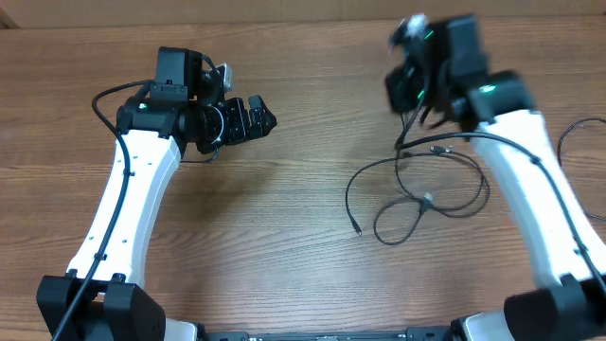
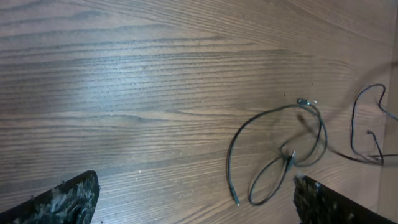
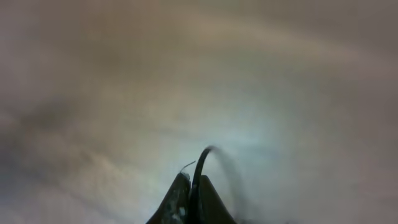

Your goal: Untangle cables

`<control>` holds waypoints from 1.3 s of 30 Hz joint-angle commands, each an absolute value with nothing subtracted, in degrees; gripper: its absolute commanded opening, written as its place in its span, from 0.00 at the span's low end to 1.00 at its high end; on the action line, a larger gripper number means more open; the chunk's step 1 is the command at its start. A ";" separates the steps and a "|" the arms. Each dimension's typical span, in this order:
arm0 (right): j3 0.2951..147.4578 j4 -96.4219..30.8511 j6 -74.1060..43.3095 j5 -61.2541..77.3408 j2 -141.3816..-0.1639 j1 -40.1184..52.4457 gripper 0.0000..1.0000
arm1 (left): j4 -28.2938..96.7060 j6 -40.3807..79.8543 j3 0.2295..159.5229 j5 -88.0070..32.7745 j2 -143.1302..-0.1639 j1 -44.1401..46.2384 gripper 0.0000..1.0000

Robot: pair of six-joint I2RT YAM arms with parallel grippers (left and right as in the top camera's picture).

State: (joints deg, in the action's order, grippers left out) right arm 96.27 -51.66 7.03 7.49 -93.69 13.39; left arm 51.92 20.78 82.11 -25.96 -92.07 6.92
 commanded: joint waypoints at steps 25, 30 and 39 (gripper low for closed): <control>110.59 -66.24 -15.44 -22.81 -98.48 0.05 0.04 | 51.86 19.70 82.17 -26.41 -92.55 7.14 1.00; 110.59 -71.31 -17.10 -15.86 -105.38 -2.17 0.04 | 51.86 19.70 82.17 -26.41 -92.55 7.14 0.99; 110.43 -70.76 -5.87 7.77 -115.04 -0.34 0.04 | 51.86 19.70 82.17 -26.41 -92.55 7.14 0.99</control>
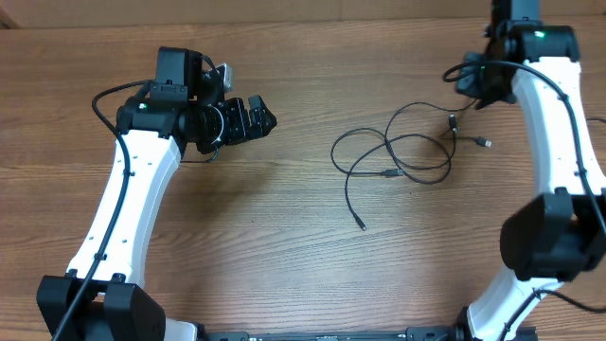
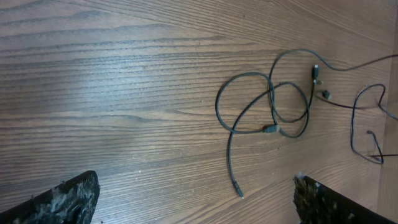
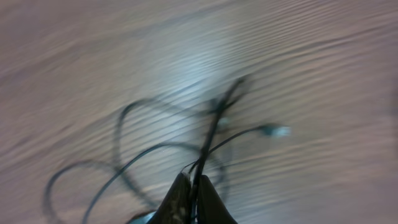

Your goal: Untangle cables

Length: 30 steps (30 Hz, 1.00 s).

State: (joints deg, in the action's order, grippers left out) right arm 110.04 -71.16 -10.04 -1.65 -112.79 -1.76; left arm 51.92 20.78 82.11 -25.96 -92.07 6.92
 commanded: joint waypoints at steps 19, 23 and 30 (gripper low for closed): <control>107.31 -68.75 11.97 10.35 -124.25 9.21 0.75 | 51.86 19.70 82.17 -26.41 -92.55 7.14 0.99; 101.16 -63.99 21.41 10.35 -124.31 9.47 0.88 | 51.86 19.70 82.17 -26.41 -92.55 7.14 1.00; 94.17 -53.45 23.03 13.56 -124.33 9.72 0.79 | 51.86 19.70 82.17 -26.41 -92.55 7.14 1.00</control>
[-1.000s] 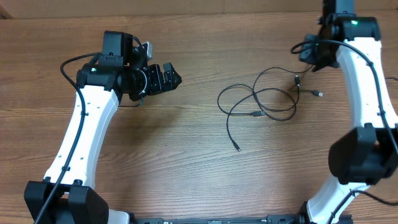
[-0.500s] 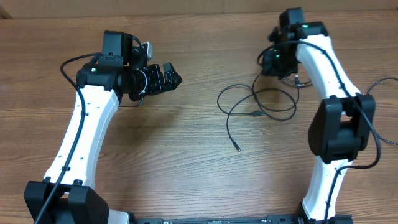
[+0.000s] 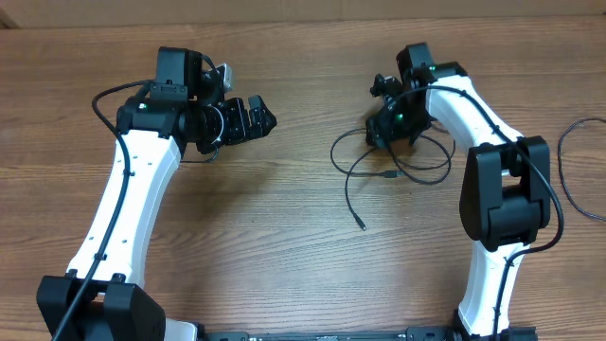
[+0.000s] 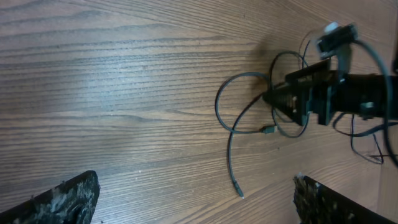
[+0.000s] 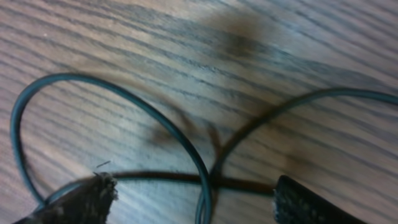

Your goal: Untangle cables

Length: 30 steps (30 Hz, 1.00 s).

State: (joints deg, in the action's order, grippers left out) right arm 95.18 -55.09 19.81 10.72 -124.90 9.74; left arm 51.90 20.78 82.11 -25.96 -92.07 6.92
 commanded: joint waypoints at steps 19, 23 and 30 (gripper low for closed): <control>92.90 -47.70 29.02 12.03 -124.49 14.48 0.41 | 51.86 19.70 82.17 -26.41 -92.55 7.14 1.00; 90.52 -47.83 28.80 10.46 -124.49 14.39 0.35 | 51.86 19.70 82.17 -26.41 -92.55 7.14 1.00; 89.21 -48.23 26.61 10.11 -124.49 14.41 0.59 | 51.86 19.70 82.17 -26.41 -92.55 7.14 1.00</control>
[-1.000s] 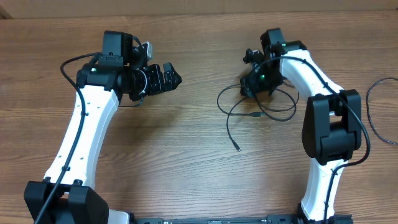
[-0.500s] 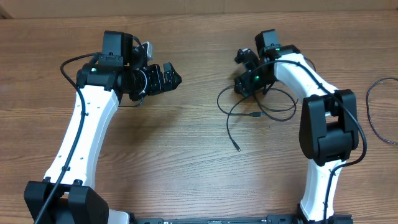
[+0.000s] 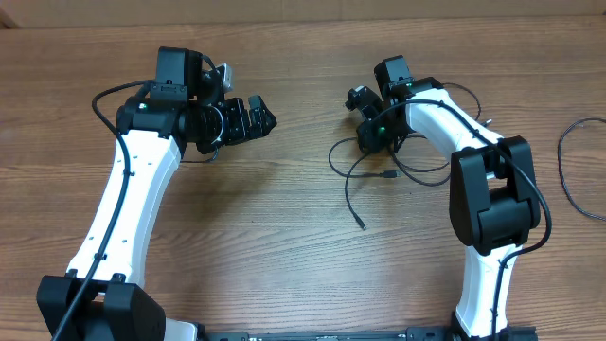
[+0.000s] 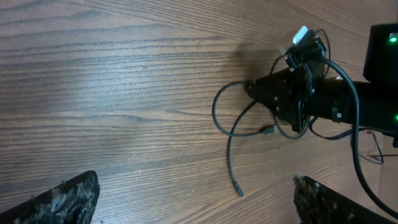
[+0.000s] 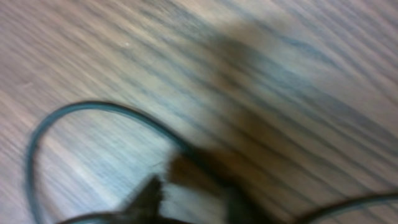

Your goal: Untangle cables

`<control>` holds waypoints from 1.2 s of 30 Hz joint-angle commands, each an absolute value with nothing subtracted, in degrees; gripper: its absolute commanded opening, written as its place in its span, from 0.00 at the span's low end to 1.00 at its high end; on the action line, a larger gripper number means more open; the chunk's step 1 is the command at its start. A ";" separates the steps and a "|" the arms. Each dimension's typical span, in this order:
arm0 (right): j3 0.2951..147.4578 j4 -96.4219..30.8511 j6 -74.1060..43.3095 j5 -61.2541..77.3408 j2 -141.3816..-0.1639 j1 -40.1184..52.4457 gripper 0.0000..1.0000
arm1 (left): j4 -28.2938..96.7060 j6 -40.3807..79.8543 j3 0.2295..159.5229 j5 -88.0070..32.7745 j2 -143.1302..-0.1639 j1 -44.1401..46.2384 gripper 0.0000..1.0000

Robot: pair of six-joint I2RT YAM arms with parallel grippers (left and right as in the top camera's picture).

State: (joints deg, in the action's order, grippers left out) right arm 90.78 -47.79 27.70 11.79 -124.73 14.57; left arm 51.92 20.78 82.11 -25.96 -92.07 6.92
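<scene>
A tangle of thin black cables (image 3: 348, 194) lies in loops on the wooden table right of centre; one loose end (image 4: 239, 193) points toward the front. My right gripper (image 3: 365, 140) is down on the left side of the loops and also shows in the left wrist view (image 4: 261, 90). Its own view is blurred: dark fingertips (image 5: 149, 196) stand partly closed with a gap, over a curved strand (image 5: 62, 112). My left gripper (image 3: 258, 117) hangs open at the back left, well away from the cables, with bare wood between its fingertips (image 4: 62, 199).
Another black cable (image 3: 561, 161) curls at the table's far right edge. The right arm's own white link (image 3: 445, 118) arches over the back of the tangle. Bare wood lies between the two arms.
My right gripper has moved a little left, to the left part of the loops, and its jaws have narrowed. The loop's left edge has shifted slightly. The left arm has not moved.
My right gripper was shut on a cable and held it up, with the tangle below. Then it was at the far back right, still shut, with the loops spread out. Then it stood open, low over a crossing of strands. Now it is left of there, with its jaws narrower.
</scene>
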 commanded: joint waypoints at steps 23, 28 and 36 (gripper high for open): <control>96.01 -53.67 20.25 9.98 -123.44 15.18 0.04 | 51.86 19.70 82.17 -26.41 -92.55 7.14 0.99; 111.33 -64.16 19.25 12.45 -119.94 14.02 0.04 | 51.86 19.70 82.17 -26.41 -92.55 7.14 1.00; 127.85 -72.47 8.67 15.00 -110.96 12.49 0.04 | 51.86 19.70 82.17 -26.41 -92.55 7.14 1.00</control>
State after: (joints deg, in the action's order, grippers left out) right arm 124.88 -72.10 15.14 13.56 -116.73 13.15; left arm 51.92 20.78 82.11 -25.96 -92.07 6.92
